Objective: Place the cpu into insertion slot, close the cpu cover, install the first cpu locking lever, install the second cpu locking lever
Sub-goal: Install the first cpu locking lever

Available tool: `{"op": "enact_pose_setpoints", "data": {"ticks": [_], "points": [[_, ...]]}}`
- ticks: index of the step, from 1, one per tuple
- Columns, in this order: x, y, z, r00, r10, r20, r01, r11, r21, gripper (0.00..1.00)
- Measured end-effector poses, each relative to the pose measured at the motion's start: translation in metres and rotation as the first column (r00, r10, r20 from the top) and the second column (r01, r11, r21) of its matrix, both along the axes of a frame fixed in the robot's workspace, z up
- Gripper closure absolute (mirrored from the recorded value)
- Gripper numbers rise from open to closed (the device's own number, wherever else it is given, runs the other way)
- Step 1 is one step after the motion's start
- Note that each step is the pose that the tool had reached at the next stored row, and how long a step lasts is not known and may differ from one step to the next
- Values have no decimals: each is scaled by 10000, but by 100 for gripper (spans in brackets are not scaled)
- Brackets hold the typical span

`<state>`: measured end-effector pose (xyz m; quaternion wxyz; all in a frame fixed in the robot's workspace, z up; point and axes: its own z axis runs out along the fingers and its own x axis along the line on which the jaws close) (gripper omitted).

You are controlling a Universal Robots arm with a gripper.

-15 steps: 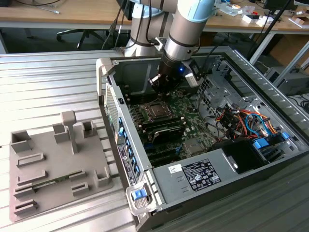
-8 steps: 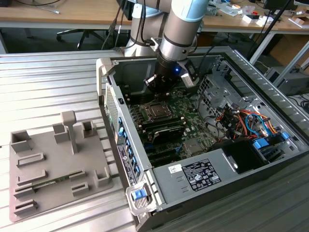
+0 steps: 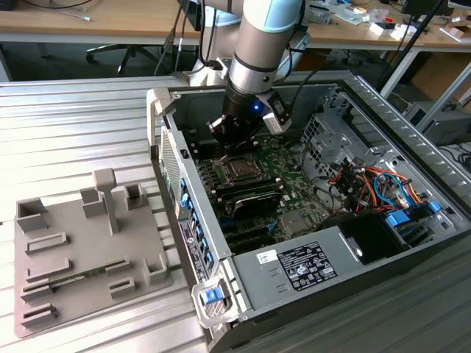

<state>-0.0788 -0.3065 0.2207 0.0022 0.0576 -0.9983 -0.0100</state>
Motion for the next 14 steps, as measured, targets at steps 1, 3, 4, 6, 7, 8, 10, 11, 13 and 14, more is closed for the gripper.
{"op": "enact_pose_setpoints", "data": {"ticks": [1, 3, 4, 6, 7, 8, 10, 11, 13, 14], "points": [[-4, 1, 4, 10000, -1, 3, 1, 10000, -3, 89], [-9, 3, 28, 10000, 0, 8, 0, 10000, -8, 89], [-10, 6, 51, 10000, 0, 9, 0, 10000, -13, 89], [-11, 30, 80, 10000, 0, 11, 0, 10000, -51, 89], [-11, 46, 80, 10000, -1, 9, 1, 10000, -66, 89], [-11, 62, 80, 10000, -1, 9, 1, 10000, -86, 89], [-11, 94, 79, 10000, -1, 10, 1, 9997, -263, 89], [-11, 100, 79, 10000, -1, 9, 1, 9992, -388, 89], [-11, 112, 75, 10000, -1, 10, 1, 9987, -508, 89], [-11, 112, 75, 10000, 0, 9, 0, 9987, -509, 89]]}}
